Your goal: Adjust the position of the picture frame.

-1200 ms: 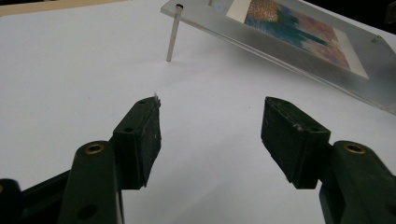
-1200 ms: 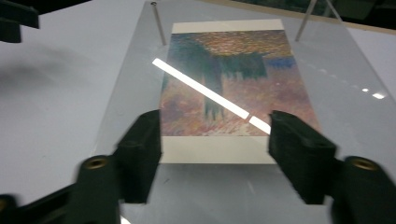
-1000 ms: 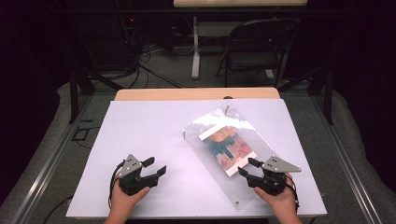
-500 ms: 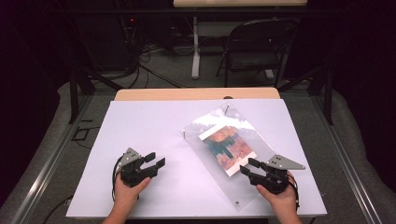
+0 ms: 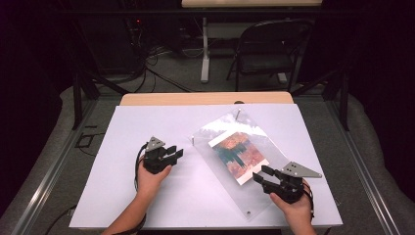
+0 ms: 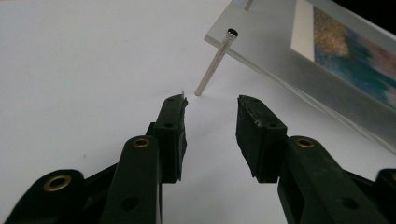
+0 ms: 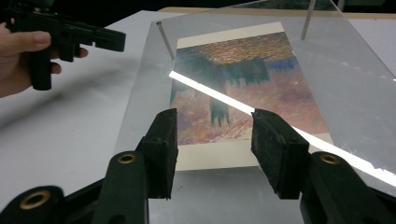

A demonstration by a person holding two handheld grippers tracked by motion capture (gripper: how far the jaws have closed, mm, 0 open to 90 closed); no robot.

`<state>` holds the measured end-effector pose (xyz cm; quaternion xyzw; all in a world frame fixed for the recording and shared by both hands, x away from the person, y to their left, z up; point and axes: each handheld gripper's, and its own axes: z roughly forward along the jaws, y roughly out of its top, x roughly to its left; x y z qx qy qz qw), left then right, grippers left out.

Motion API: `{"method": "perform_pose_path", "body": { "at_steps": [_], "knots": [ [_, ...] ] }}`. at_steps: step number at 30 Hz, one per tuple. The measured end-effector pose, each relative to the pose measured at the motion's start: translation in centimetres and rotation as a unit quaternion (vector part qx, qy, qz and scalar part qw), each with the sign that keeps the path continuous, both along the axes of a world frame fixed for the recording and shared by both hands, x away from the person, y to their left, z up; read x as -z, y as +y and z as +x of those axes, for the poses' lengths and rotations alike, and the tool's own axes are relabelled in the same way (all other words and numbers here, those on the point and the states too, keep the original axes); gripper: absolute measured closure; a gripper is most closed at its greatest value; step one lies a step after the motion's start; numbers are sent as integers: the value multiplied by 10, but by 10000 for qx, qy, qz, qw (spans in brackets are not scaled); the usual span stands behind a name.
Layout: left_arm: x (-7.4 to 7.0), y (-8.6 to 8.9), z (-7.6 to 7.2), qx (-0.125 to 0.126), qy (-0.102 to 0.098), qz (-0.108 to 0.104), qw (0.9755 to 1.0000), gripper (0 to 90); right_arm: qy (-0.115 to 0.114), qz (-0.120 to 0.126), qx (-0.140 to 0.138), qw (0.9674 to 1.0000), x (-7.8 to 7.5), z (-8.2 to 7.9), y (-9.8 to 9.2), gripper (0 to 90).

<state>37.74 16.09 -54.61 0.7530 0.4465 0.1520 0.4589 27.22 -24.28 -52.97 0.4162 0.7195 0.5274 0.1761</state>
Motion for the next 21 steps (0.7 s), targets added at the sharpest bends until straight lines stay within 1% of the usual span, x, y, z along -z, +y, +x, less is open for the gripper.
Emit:
{"method": "perform_pose_path", "body": {
  "at_steps": [1,3,6,9,13,15,18,21],
  "knots": [
    [2,-3,4,-11,6,66,10000,620,33,36,-29,10000,0,1,-1,498],
    [5,-7,11,-15,28,127,9999,626,17,86,-25,10000,2,2,-3,497],
    [7,-12,19,12,71,137,9999,636,40,135,-25,9999,1,2,-4,503],
    [8,-15,25,81,41,238,9997,637,0,172,-28,9998,1,1,-4,514],
    [9,-17,30,149,20,199,9997,641,-40,106,-67,9999,-1,0,-3,519],
    [10,-19,33,192,-3,219,9996,644,-51,101,-72,9999,-1,0,-3,524],
    [13,-21,35,238,6,259,9994,651,-20,129,-119,9998,-1,0,-3,555],
    [15,-24,37,258,13,252,9993,661,-33,101,-114,9999,-2,0,-3,577]
  ]
}}
